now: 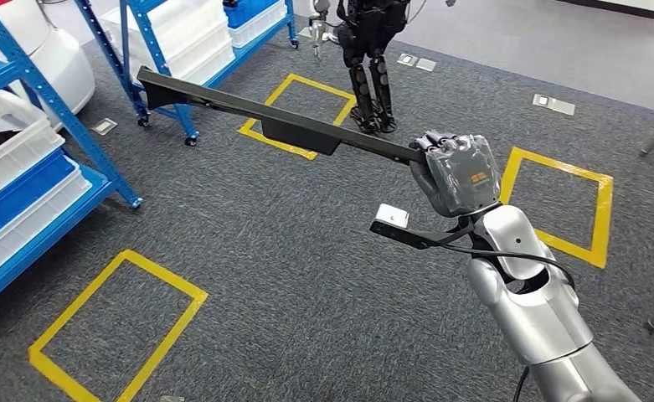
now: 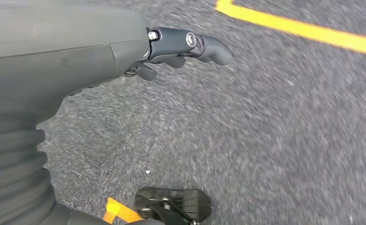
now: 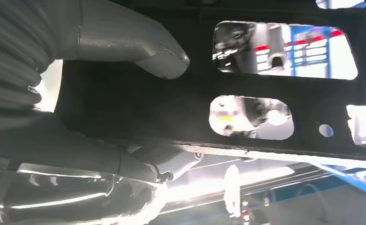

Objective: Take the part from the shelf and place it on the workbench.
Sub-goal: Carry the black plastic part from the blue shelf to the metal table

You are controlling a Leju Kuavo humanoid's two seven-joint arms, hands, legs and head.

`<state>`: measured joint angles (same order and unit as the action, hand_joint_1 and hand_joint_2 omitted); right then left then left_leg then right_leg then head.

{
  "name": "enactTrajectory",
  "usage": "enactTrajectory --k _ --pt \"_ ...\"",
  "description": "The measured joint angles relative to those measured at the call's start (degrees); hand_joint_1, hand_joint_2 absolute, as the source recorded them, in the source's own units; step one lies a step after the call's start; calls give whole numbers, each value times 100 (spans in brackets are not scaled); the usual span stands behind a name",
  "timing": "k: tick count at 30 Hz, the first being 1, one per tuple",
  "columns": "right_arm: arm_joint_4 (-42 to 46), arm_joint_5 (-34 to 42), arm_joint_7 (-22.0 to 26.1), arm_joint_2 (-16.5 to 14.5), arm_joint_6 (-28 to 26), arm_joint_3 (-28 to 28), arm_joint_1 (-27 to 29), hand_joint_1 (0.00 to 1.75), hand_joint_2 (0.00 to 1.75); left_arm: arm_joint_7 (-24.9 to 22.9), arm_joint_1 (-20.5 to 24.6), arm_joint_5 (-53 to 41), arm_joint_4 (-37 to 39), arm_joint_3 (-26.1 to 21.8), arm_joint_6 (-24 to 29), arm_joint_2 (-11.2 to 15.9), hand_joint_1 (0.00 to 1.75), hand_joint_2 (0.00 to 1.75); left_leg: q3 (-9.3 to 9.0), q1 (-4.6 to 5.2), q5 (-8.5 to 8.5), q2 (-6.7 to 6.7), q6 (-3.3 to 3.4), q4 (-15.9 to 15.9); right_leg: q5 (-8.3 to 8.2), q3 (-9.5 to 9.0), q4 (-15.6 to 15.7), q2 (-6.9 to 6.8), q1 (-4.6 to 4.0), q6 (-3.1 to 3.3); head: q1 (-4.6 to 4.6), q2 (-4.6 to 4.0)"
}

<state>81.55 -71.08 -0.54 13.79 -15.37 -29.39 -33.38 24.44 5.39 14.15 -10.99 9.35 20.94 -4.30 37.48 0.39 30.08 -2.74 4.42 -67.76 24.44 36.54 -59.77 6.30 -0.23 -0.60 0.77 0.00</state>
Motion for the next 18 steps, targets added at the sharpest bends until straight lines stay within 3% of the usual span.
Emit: enactTrajectory --k 1,3,5,6,7,9,10,12,13,14,15,16,18 --pt "1 -22 -14 -1 -9 5 -4 175 175 -8 -2 -9 0 1 0 7 0 175 -128 30 -162 -162 82 319 -6 2 -2 75 -26 7 -13 0" --pt "2 -84 -62 -20 -20 9 2 175 175 -17 11 -26 -1 1 0 17 0 175 -259 62 -257 -352 152 634 -26 33 1 218 -17 6 -12 0" --pt "10 -147 -122 -35 -17 23 19 175 175 -22 31 -36 -4 -1 0 10 0 175 -318 59 -285 -222 118 751 -63 67 27 363 -9 -27 11 0" --pt "17 -179 -150 -34 -14 37 31 175 175 -24 37 -40 -5 -2 0 5 0 175 -360 42 -320 -137 90 827 -58 96 6 300 -23 -41 15 0" --pt "26 -209 -171 -34 -11 47 33 175 175 -24 40 -47 -7 -2 -2 1 0 175 -403 24 -358 -42 63 904 -2 161 -99 128 -45 -53 2 0" --pt "45 -248 -202 -39 -6 58 43 175 175 -26 40 -69 -9 -2 -11 -9 0 175 -451 7 -397 150 24 990 270 440 -650 -341 -44 -67 -24 0" --pt "52 -258 -215 -43 -4 58 54 175 175 -27 38 -78 -9 -2 -17 -13 0 175 -451 6 -395 249 21 994 432 623 -1024 -478 -17 -91 -36 0" --pt "57 -269 -238 -45 -4 63 109 175 175 -34 35 -86 -9 -2 -21 -18 0 175 -445 -4 -380 443 0 992 579 835 -1472 -563 73 -182 -38 0" --pt "57 -275 -245 -42 -4 69 136 175 175 -36 36 -86 -8 -2 -22 -18 0 175 -445 -17 -369 533 -19 990 528 778 -1382 -598 122 -254 -38 0" --pt "60 -282 -248 -39 -4 74 159 175 175 -38 38 -86 -8 -2 -21 -19 0 175 -451 -32 -356 617 -43 988 412 600 -1074 -661 163 -333 -40 0" --pt "67 -290 -248 -38 -5 79 173 175 175 -38 39 -86 -8 -2 -20 -18 0 175 -464 -37 -340 695 -77 985 274 348 -629 -809 190 -399 -42 0" --pt "78 -299 -246 -39 -5 81 179 175 175 -37 39 -86 -8 -2 -18 -18 0 175 -476 -31 -317 769 -122 978 148 113 -239 -956 183 -430 -45 0" --pt "106 -316 -243 -45 -8 82 186 175 175 -31 38 -83 -8 -2 -9 -17 0 175 -510 -6 -277 905 -208 968 17 -119 163 -1112 141 -377 -41 0"
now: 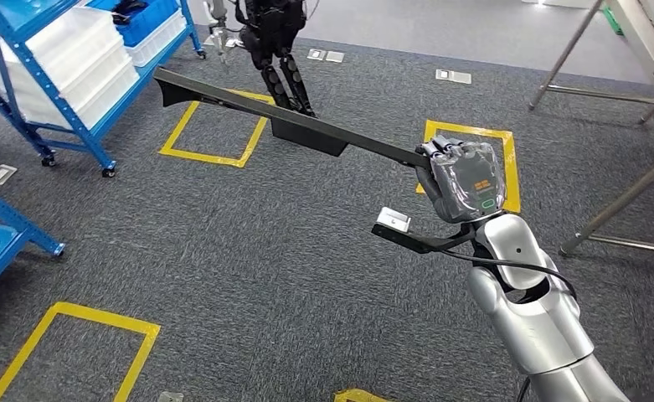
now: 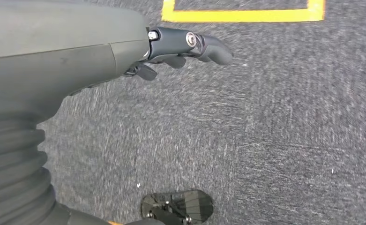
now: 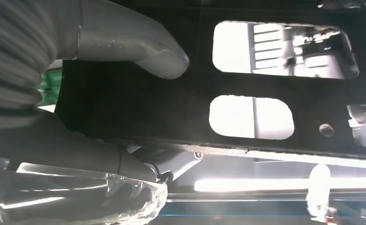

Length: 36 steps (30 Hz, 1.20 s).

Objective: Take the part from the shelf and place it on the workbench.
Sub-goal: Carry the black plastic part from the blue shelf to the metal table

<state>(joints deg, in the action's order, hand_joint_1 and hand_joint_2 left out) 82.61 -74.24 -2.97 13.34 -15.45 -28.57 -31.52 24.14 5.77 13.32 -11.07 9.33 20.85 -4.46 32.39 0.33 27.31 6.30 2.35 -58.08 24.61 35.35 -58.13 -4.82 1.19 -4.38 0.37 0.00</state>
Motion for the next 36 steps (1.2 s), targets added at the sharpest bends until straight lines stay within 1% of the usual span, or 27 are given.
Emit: enactTrajectory --k 1,2,3,4,6,8,9,10,11,12,13,15,16,17,18,20,22,24,25,26,27,29,30,31,32,34,36 --pt "9 -8 1 -1 -1 3 2 175 175 5 1 2 0 0 4 -2 0 175 -16 4 17 70 -34 -2 -17 1 4 60 -25 49 4 0" --pt "15 -15 2 1 -1 10 3 175 175 10 5 4 -1 0 7 -4 0 175 -33 -11 34 120 -66 -4 -29 12 10 145 -8 102 8 0" --pt "21 -22 2 3 -1 16 -2 175 175 16 12 5 -2 0 7 -6 0 175 -33 -38 78 68 -101 -38 -39 14 18 223 15 143 11 0" --pt "27 -28 3 4 0 22 -13 175 175 22 16 5 -3 0 8 -7 0 175 0 -67 166 -62 -129 -138 -47 13 25 293 37 201 18 0" --pt "39 -34 7 -18 2 21 -32 175 175 29 7 5 -2 0 8 -7 0 175 236 -111 511 -445 -165 -686 -59 10 33 420 56 304 39 0" --pt "40 -35 10 -51 5 14 -38 175 175 30 -17 5 -1 0 8 -9 0 175 605 -121 848 -618 -173 -1446 -64 13 33 561 31 355 49 0" --pt "40 -36 10 -61 6 14 -37 175 175 30 -25 5 -1 0 7 -10 0 175 722 -127 878 -639 -175 -1651 -67 14 30 645 21 359 49 0" --pt "40 -36 10 -64 8 14 -37 175 175 30 -29 5 -1 0 7 -10 0 175 738 -138 789 -646 -174 -1639 -71 14 26 729 16 362 49 0" --pt "40 -36 10 -67 9 15 -37 175 175 30 -29 5 -1 0 8 -10 0 175 645 -157 604 -666 -172 -1408 -72 13 18 811 17 359 49 0" --pt "41 -36 10 -70 9 15 -38 175 175 30 -30 5 -1 0 8 -10 0 175 477 -185 377 -742 -174 -1033 -73 15 5 890 22 354 51 0" --pt "42 -36 10 -73 9 15 -42 175 175 30 -34 5 1 0 9 -11 0 175 312 -217 214 -900 -187 -670 -76 31 -14 961 17 343 51 0" --pt "45 -37 10 -83 11 15 -57 175 175 30 -40 5 4 0 11 -12 0 175 141 -243 80 -1144 -199 -256 -100 93 -41 1093 -2 282 43 0" --pt "46 -38 10 -85 14 17 -63 175 175 30 -44 6 5 0 12 -13 0 175 136 -224 89 -1175 -189 -220 -125 130 -31 1161 -8 232 40 0" --pt "46 -39 10 -83 15 20 -66 175 175 30 -44 10 5 -1 14 -14 0 175 138 -197 70 -1102 -157 -203 -155 160 -11 1238 -10 173 38 0" --pt "47 -40 11 -77 16 24 -65 175 175 30 -42 14 5 -1 15 -16 0 175 131 -182 42 -1019 -111 -176 -168 193 -8 1245 -1 131 40 0" --pt "47 -40 16 -67 20 27 -73 175 175 31 -38 21 5 -2 17 -16 0 175 114 -162 -12 -857 -6 -116 -42 345 -254 973 -15 105 16 0" --pt "47 -40 23 -69 30 25 -73 175 175 32 -50 18 5 -2 17 -13 0 175 112 -125 -27 -696 50 -98 278 665 -938 625 -24 133 -14 0" --pt "46 -44 26 -74 42 24 -48 175 175 31 -64 6 5 -2 16 -13 0 175 120 -91 -24 -527 55 -101 517 941 -1585 557 -22 117 -19 0" --pt "45 -47 26 -74 46 24 -33 175 175 31 -66 1 5 -2 15 -13 0 175 123 -80 -23 -445 56 -102 524 933 -1639 548 -23 89 -20 0" --pt "45 -51 26 -73 51 24 -23 175 175 30 -66 -3 5 -2 14 -14 0 175 123 -73 -22 -366 55 -102 449 794 -1439 523 -25 54 -21 0" --pt "45 -54 26 -73 55 25 -20 175 175 30 -64 -4 5 -2 14 -15 0 175 120 -67 -20 -293 51 -103 326 549 -1039 450 -28 25 -21 0" --pt "47 -60 25 -75 55 26 -26 175 175 27 -59 -9 5 -2 11 -16 0 175 112 -42 -9 -168 31 -105 124 101 -266 176 -78 53 -16 0" --pt "48 -63 20 -76 55 27 -30 175 175 24 -56 -13 5 -2 10 -18 0 175 104 -28 -1 -112 13 -105 71 -12 -65 88 -111 100 -14 0" --pt "49 -66 15 -74 56 28 -33 175 175 20 -54 -16 4 -2 8 -21 0 175 94 -15 7 -57 -4 -104 51 -38 -4 60 -144 153 -9 0" --pt "49 -68 10 -68 56 32 -34 175 175 16 -51 -18 4 -1 7 -27 0 175 83 -9 12 -4 -20 -101 28 -41 5 111 -167 184 -6 0" --pt "52 -74 4 -52 56 45 -30 175 175 13 -39 -20 2 -1 7 -37 0 175 73 -18 32 59 -54 -107 -5 -38 33 219 -123 243 -1 0" --pt "69 -84 4 -46 56 63 -30 175 175 13 -21 -21 -1 0 7 -37 0 175 146 -49 179 -173 -109 -301 -46 -58 76 320 -46 325 6 0"
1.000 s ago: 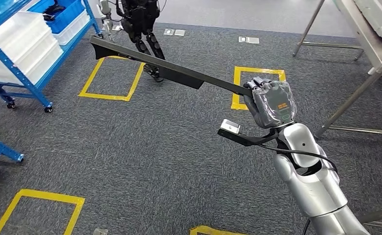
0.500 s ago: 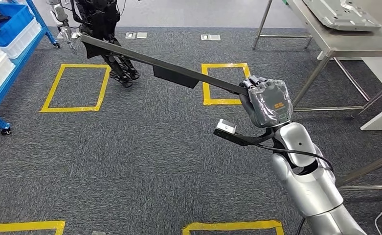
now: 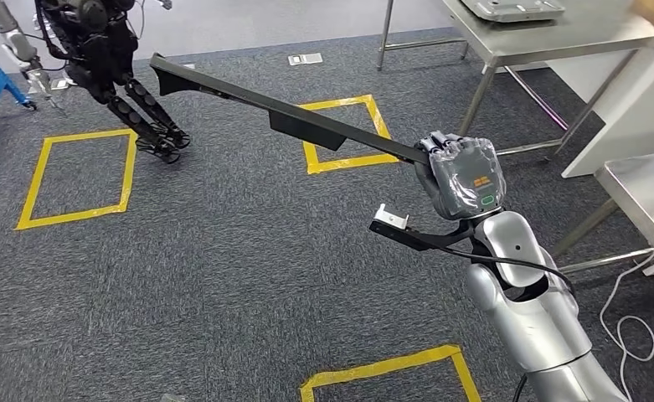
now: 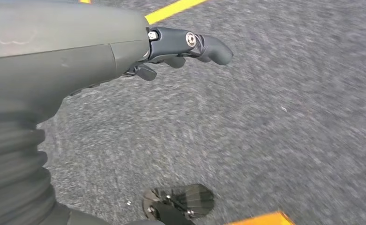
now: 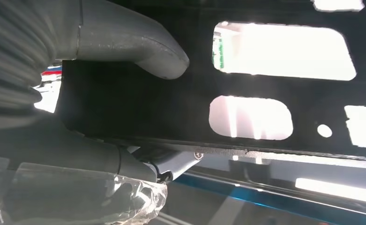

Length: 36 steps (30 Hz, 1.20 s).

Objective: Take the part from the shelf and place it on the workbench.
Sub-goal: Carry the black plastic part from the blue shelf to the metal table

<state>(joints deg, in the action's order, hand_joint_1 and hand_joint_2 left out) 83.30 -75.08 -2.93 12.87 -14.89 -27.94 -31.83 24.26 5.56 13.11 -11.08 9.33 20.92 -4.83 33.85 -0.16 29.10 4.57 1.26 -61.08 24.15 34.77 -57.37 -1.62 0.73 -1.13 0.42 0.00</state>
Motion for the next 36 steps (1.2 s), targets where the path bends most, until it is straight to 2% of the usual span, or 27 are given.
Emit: enactTrajectory --k 2,3,4,5,6,7,9,11,13,14,15,17,18,19,20,21,22,23,24,26,28,29,31,33,34,35,36 --pt "14 -7 0 -10 1 4 2 175 175 -1 3 0 0 0 0 3 0 175 274 -34 361 -351 -53 -633 -26 -4 16 120 30 73 17 0" --pt "14 -8 0 -19 2 3 10 175 175 -2 -5 0 1 0 0 2 0 175 458 -46 543 -437 -74 -1028 -33 0 15 189 32 93 24 0" --pt "14 -8 0 -28 2 1 20 175 175 -3 -14 0 1 0 0 1 0 175 607 -58 642 -468 -94 -1332 -36 2 13 270 32 97 28 0" --pt "14 -8 -1 -32 3 1 30 175 175 -4 -21 0 2 0 0 1 0 175 672 -76 625 -475 -110 -1444 -39 3 8 354 35 96 29 0" --pt "14 -9 -1 -33 4 2 37 175 175 -4 -26 0 2 0 0 2 0 175 635 -100 502 -480 -125 -1346 -40 3 -2 440 41 93 29 0" --pt "14 -14 -1 -33 4 2 39 175 175 -4 -27 0 2 0 0 4 0 175 492 -134 293 -513 -141 -1037 -41 4 -21 526 51 89 30 0" --pt "15 -26 -2 -37 6 3 32 175 175 -4 -30 0 3 0 0 7 0 175 148 -220 -34 -810 -180 -294 -30 47 -89 678 51 47 30 0" --pt "21 -40 -4 -39 9 7 25 175 175 -4 -29 -1 5 1 0 8 0 175 16 -236 -108 -1033 -177 41 -47 139 -126 816 31 -55 22 0" --pt "32 -50 -10 -29 13 30 31 175 175 -2 -25 -3 5 -1 0 7 0 175 20 -177 -132 -918 -88 78 -104 218 -95 954 28 -176 13 0" --pt "39 -51 -13 -15 14 46 39 175 175 1 -21 -7 5 -1 0 8 0 175 10 -157 -160 -840 -28 111 -105 258 -113 906 37 -211 13 0" --pt "47 -53 -13 -1 18 59 42 175 175 3 -16 -13 4 -2 0 8 0 175 0 -147 -191 -759 29 144 -57 327 -215 770 35 -227 2 0" --pt "60 -58 -14 21 37 69 50 175 175 4 -18 -37 4 -1 0 10 0 175 -9 -130 -221 -592 100 183 203 607 -769 388 37 -209 -26 0" --pt "61 -63 -15 25 50 70 55 175 175 4 -25 -50 4 -1 -1 11 0 175 -3 -116 -219 -504 115 182 365 797 -1166 283 36 -206 -42 0" --pt "61 -73 -16 27 63 70 64 175 175 3 -32 -64 4 0 -2 11 0 175 1 -104 -217 -411 120 181 484 955 -1508 246 41 -218 -45 0" --pt "61 -86 -16 33 73 70 75 175 175 2 -34 -77 4 0 -4 11 0 175 5 -93 -215 -321 123 180 532 1023 -1681 232 41 -245 -46 0" --pt "61 -100 -16 42 78 71 82 175 175 1 -32 -89 4 0 -6 10 0 175 7 -85 -212 -234 123 179 498 970 -1630 217 41 -283 -48 0" --pt "64 -113 -17 52 81 73 86 175 175 -2 -27 -98 4 0 -8 9 0 175 5 -82 -209 -155 119 179 394 790 -1342 178 40 -324 -47 0" --pt "72 -120 -17 61 81 77 87 175 175 -5 -18 -104 4 0 -8 7 0 175 -2 -73 -203 -85 111 177 266 533 -914 61 33 -351 -48 0" --pt "80 -124 -17 68 81 83 83 175 175 -10 -8 -108 4 0 -9 4 0 175 -10 -56 -193 -22 94 177 160 301 -533 -87 4 -344 -50 0" --pt "99 -128 -17 79 81 95 73 175 175 -21 10 -113 4 0 -10 1 0 175 -30 -16 -168 84 50 174 54 64 -131 -279 -63 -247 -52 0" --pt "110 -130 -17 98 83 105 65 175 175 -31 25 -114 2 0 -11 -7 0 175 -56 -3 -148 205 2 179 26 76 -106 -182 -92 -132 -48 0" --pt "118 -132 -17 109 83 111 65 175 175 -34 37 -114 0 0 -11 -9 0 175 -59 -17 -123 197 -29 159 9 76 -91 -108 -55 -89 -47 0" --pt "139 -135 -17 120 87 113 53 175 175 -37 52 -116 -4 0 -11 -11 0 175 41 -53 59 -53 -87 -99 -21 62 -61 28 14 18 -30 0" --pt "152 -137 -17 111 91 101 49 175 175 -39 43 -118 -3 1 -11 -10 0 175 361 -75 416 -379 -123 -783 -34 57 -55 162 36 92 -8 0" --pt "152 -137 -17 102 94 94 54 175 175 -42 34 -119 -3 2 -11 -11 0 175 545 -79 558 -444 -137 -1147 -36 56 -56 238 32 105 -4 0" --pt "152 -136 -17 95 98 88 59 175 175 -45 27 -119 -3 2 -11 -11 0 175 675 -86 594 -467 -148 -1368 -37 55 -58 321 29 105 -4 0" --pt "151 -135 -16 92 105 86 62 175 175 -48 22 -120 -3 2 -10 -10 0 175 710 -98 515 -473 -156 -1383 -38 53 -63 404 30 103 -3 0"
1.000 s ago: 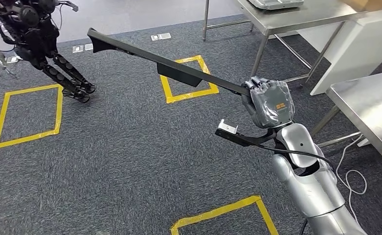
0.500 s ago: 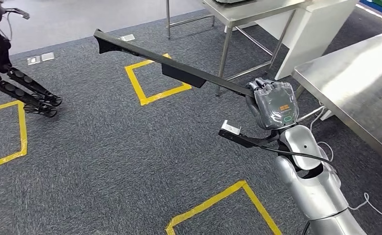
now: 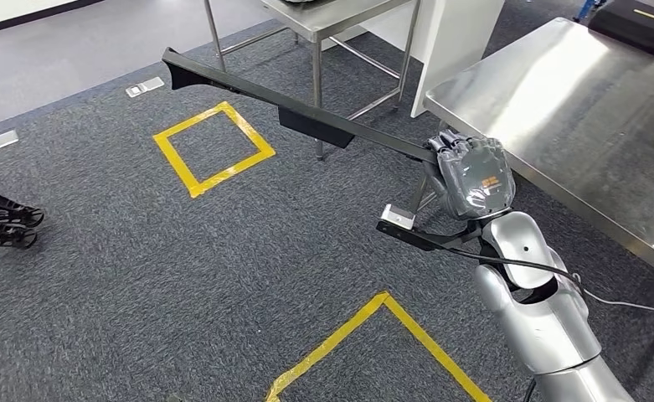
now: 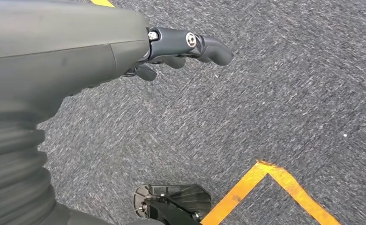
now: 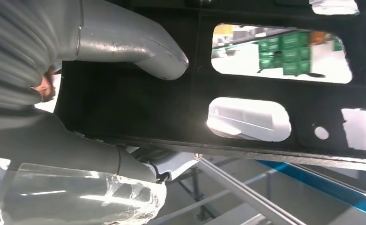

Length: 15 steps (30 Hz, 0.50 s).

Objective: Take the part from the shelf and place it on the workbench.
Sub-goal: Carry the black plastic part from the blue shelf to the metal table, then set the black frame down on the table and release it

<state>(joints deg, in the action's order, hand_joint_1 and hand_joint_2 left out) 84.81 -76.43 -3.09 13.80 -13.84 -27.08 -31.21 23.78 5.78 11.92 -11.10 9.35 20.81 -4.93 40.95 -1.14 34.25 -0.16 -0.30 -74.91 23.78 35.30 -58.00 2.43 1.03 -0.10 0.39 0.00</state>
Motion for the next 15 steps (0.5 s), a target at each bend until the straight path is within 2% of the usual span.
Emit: enactTrajectory --k 1,2,4,5,6,8,9,11,12,13,14,15 --pt "-1 0 1 -1 7 -2 0 175 175 -2 0 -1 0 0 1 1 0 175 -70 -18 -177 -12 -5 200 0 -3 -10 82 4 -2 -1 0" --pt "-1 0 1 -5 11 -7 -3 175 175 -2 2 -3 0 0 1 3 0 175 -228 -48 -409 -74 -13 572 1 -2 -28 163 11 -6 1 0" --pt "0 0 1 -19 19 -18 -16 175 175 -5 6 -8 1 0 2 4 0 175 -521 -99 -673 -313 -27 1231 8 37 -77 308 -6 -42 -4 0" --pt "0 1 1 -28 22 -21 -26 175 175 -9 8 -9 2 0 2 5 0 175 -593 -104 -707 -397 -20 1398 3 67 -88 373 -17 -76 -5 0" --pt "0 1 1 -33 25 -21 -33 175 175 -14 11 -9 2 -1 2 4 0 175 -605 -88 -683 -414 3 1433 -9 99 -82 432 -28 -122 -7 0" --pt "2 3 1 -30 28 -15 -35 175 175 -23 21 -17 1 -2 -8 -3 0 175 -615 -56 -720 -270 101 1470 -41 156 -70 518 -25 -215 -2 0" --pt "2 4 1 -24 28 -9 -35 175 175 -28 27 -27 -1 -2 -16 -9 0 175 -629 -51 -744 -200 162 1502 -16 208 -133 444 -32 -242 -7 0" --pt "2 4 1 -13 30 -1 -42 175 175 -36 28 -46 -1 -1 -32 -21 0 175 -650 -52 -782 -52 261 1559 194 443 -578 132 -41 -239 -40 0" --pt "2 4 1 -12 30 0 -44 175 175 -38 21 -52 -1 -1 -35 -23 0 175 -651 -38 -783 17 286 1565 357 623 -945 -24 -45 -228 -56 0" --pt "2 5 1 -11 31 -1 -40 175 175 -40 13 -53 0 -1 -38 -25 0 175 -648 -28 -780 96 297 1564 504 806 -1325 -102 -35 -233 -66 0" --pt "2 6 1 -9 32 -1 -31 175 175 -42 7 -53 0 -1 -39 -27 0 175 -645 -20 -777 174 298 1563 591 926 -1590 -137 -24 -255 -65 0" --pt "2 7 1 -7 34 -1 -24 175 175 -43 5 -53 0 -2 -40 -28 0 175 -642 -14 -773 252 295 1561 607 957 -1679 -163 -9 -292 -64 0"
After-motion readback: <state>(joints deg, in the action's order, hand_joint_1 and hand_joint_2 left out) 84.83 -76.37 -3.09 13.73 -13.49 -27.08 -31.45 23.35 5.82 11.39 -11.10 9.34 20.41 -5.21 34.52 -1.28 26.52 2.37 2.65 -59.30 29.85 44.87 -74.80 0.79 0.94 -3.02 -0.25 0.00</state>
